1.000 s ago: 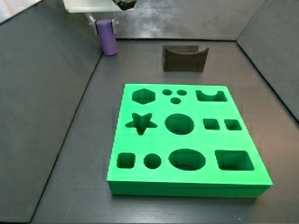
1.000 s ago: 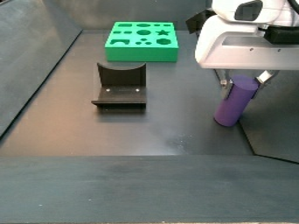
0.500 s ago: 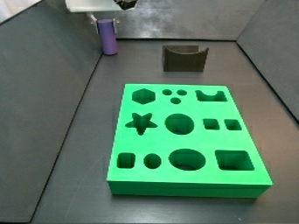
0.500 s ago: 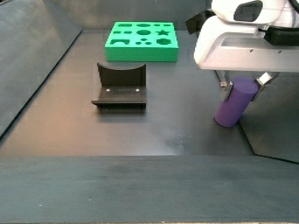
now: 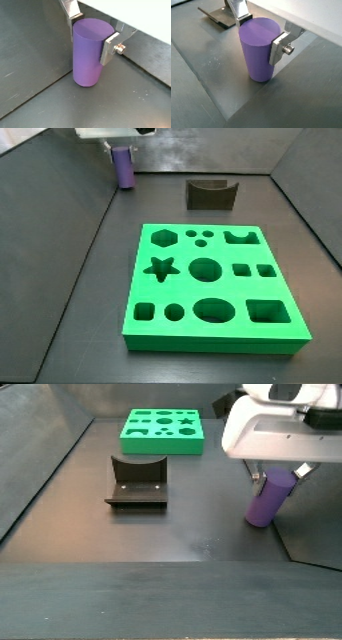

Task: Pick up the round object. Move up. Move to above the board. Insert the round object.
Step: Move up, then move to above the board.

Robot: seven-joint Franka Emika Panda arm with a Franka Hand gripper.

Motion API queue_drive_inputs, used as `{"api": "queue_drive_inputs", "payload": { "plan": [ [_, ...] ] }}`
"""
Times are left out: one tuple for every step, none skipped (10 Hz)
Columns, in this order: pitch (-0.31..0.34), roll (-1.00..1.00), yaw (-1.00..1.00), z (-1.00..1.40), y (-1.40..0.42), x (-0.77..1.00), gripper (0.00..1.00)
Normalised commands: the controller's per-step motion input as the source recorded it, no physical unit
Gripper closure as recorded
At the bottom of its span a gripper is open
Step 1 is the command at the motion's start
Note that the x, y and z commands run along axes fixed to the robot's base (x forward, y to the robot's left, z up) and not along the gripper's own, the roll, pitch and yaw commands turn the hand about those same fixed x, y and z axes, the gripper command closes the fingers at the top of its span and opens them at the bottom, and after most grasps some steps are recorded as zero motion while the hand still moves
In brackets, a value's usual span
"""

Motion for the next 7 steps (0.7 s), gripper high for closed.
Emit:
{"api": "queue_drive_inputs", "payload": {
  "plan": [
    [0.019, -0.01, 0.03, 0.77, 0.01, -0.04, 1.00],
    [0.023, 0.00, 0.02, 0.63, 0.01, -0.04, 1.00],
    [0.031, 0.00, 0.01, 0.47, 0.00, -0.03, 1.00],
    [0.032, 0.00, 0.01, 0.33, 0.01, -0.03, 1.00],
    [0.036, 0.00, 0.00, 0.23, 0.00, -0.03, 1.00],
    [0.082, 0.24, 0.19, 1.00, -0.13, -0.41, 1.00],
    [0.077, 0.24, 0.18, 1.00, -0.13, -0.42, 1.00]
  ]
}}
